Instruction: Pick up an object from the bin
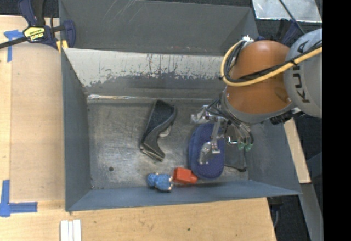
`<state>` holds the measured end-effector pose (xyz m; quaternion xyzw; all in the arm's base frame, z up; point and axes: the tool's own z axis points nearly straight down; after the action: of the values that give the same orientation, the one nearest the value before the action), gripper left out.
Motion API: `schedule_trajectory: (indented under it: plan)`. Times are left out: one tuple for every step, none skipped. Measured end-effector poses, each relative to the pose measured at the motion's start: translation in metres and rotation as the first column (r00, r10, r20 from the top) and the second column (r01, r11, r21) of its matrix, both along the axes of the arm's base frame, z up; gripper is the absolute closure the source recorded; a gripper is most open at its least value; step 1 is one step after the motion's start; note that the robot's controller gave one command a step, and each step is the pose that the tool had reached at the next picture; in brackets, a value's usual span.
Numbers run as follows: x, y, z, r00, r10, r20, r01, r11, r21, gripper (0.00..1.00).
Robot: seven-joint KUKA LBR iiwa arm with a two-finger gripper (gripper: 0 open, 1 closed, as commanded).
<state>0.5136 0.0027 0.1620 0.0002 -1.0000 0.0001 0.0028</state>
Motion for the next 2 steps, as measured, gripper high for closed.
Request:
schedule_trajectory:
  plan:
    - [0.008, -0.0325, -0.0869, 0.992, -0.129, 0.006, 0.129, 0.992, 0.008, 0.0]
    - [0.0074, -0.032, -0.0852, 0.992, -0.125, 0.005, 0.125, 0.992, 0.006, 1.0]
